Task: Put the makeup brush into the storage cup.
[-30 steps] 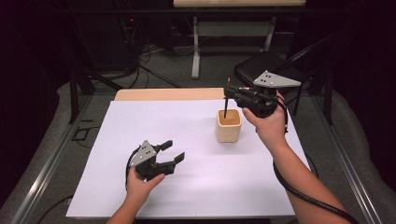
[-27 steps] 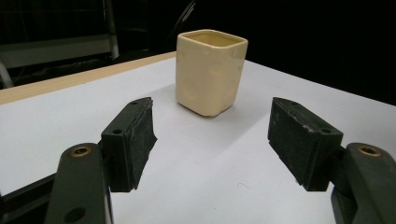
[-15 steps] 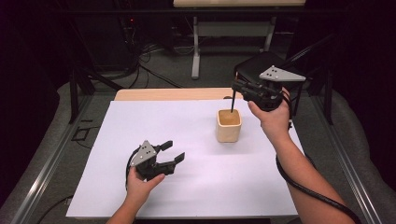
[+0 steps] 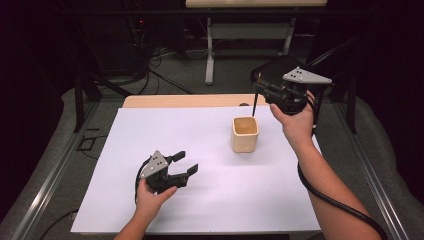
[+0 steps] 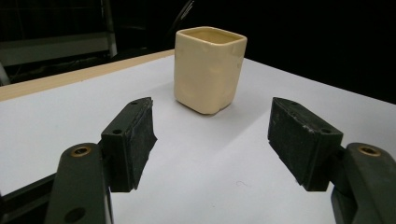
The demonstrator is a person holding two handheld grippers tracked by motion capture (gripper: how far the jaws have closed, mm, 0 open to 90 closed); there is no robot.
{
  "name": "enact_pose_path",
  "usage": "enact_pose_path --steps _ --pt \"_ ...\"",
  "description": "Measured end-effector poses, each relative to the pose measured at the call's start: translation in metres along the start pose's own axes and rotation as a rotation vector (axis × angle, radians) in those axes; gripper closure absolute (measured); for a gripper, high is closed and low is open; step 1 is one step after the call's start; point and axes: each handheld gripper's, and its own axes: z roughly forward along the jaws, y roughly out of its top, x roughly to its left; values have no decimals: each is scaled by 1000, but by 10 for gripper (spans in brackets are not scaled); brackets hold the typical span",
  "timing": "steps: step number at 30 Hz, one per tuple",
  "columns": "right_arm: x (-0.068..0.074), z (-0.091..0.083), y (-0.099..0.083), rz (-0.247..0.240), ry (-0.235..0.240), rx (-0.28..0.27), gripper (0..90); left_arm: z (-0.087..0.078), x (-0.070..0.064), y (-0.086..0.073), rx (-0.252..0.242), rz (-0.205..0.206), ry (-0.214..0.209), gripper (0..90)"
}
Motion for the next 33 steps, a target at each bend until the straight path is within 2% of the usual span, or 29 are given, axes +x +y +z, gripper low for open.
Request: enact_pose_path --steps 18,20,24,33 --pt "-12 5 -11 11 -38 1 834 0 1 0 2 -3 -13 317" --pt "-14 6 -14 14 -42 6 835 0 1 0 1 -3 -2 317" --pt "-16 8 -20 28 -46 14 835 0 1 -1 3 -4 -12 317" --pt "-17 11 -28 23 -53 34 834 0 2 0 4 -6 -12 317"
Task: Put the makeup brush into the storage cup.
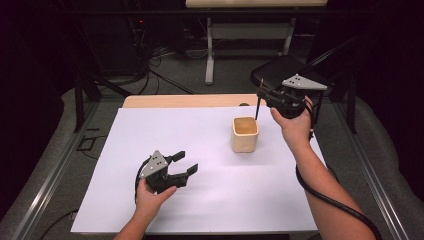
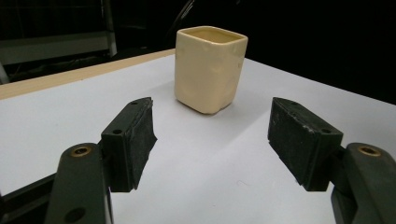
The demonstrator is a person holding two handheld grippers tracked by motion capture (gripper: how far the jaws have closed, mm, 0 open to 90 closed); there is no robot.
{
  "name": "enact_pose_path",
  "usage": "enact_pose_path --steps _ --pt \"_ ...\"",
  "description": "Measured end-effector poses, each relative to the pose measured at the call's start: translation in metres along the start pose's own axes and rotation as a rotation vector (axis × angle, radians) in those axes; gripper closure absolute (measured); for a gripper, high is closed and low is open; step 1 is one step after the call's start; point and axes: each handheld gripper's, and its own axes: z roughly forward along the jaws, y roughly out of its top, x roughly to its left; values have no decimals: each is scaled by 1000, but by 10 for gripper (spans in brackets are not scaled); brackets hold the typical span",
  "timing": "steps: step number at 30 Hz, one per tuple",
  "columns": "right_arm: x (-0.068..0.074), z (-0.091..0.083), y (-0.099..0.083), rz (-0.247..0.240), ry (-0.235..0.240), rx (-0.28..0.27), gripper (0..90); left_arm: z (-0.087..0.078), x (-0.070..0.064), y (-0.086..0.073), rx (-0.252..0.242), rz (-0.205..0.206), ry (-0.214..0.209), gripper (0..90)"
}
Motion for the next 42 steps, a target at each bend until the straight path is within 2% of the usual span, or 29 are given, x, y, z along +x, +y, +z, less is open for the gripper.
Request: enact_pose_path --steps 26,37,42 --pt "4 12 -24 -1 6 22 834 0 2 -1 0 -8 9 311" --pt "5 15 -33 -3 9 31 833 2 3 -3 9 -2 26 275" --pt "6 16 -36 -3 8 29 833 2 3 -3 8 5 49 265"
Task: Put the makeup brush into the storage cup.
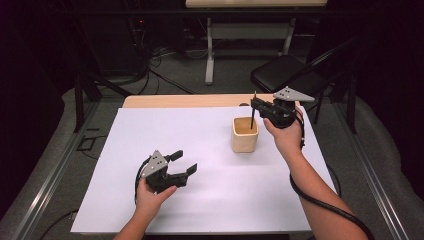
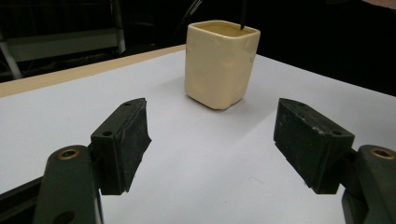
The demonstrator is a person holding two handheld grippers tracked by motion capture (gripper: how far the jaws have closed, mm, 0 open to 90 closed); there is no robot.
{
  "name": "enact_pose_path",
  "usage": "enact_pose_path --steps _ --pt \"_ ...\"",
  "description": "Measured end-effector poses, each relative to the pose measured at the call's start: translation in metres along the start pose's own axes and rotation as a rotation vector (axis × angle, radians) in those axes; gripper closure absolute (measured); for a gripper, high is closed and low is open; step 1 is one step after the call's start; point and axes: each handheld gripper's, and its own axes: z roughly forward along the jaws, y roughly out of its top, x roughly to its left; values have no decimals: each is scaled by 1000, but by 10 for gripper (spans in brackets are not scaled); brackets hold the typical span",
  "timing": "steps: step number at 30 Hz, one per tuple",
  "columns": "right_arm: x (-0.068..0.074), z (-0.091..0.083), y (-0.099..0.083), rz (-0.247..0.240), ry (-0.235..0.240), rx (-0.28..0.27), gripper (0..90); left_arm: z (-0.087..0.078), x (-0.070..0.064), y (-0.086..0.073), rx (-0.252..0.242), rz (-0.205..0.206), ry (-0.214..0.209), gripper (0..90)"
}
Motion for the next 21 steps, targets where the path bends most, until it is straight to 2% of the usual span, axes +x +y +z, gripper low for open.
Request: enact_pose_path --steps 3,5,6,8,9,14,21 --pt "1 0 -1 1 0 -5 833 0 0 0 2 5 6 260" --pt "1 0 -2 -2 1 -3 833 0 1 0 3 6 -9 255" --pt "2 1 -2 -1 0 -9 833 0 0 0 5 7 6 254" --pt "2 0 -3 -5 3 -7 833 0 1 -1 8 13 -5 253" --pt "3 1 -3 -8 3 -6 833 0 0 -1 8 14 8 253" --pt "4 2 -6 -9 -1 -10 832 1 1 -1 8 13 -1 253" --pt "3 4 -14 -8 -2 -1 833 1 0 -1 11 17 11 253"
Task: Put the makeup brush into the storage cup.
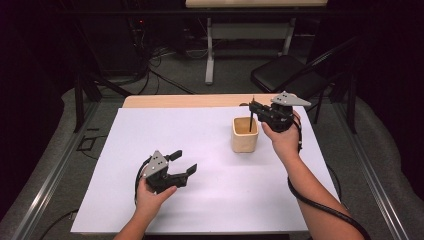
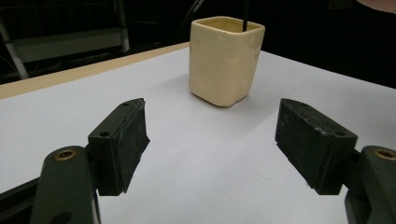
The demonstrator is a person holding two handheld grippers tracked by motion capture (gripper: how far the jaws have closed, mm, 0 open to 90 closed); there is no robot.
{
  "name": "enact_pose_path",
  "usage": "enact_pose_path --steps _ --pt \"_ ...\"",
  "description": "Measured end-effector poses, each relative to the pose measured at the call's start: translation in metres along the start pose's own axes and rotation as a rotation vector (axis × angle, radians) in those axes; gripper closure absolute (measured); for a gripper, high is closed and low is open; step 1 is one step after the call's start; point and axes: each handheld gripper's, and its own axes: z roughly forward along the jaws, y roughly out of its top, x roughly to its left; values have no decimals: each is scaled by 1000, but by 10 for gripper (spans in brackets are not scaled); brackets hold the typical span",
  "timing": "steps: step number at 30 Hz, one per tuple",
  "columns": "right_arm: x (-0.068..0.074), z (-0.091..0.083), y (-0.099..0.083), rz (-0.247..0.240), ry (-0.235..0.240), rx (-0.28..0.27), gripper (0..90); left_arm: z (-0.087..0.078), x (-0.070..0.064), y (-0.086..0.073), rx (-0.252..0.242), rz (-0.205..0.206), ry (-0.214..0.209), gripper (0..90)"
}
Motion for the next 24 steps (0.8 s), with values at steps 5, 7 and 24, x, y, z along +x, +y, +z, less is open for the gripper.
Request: enact_pose_path --steps 5,7,24 --pt "1 1 -4 -4 0 5 833 1 1 -1 3 -7 14 251" --pt "1 2 -5 -5 2 7 832 2 2 -2 3 -6 30 247" --pt "2 6 -15 -2 6 6 832 3 4 -3 22 15 67 272"
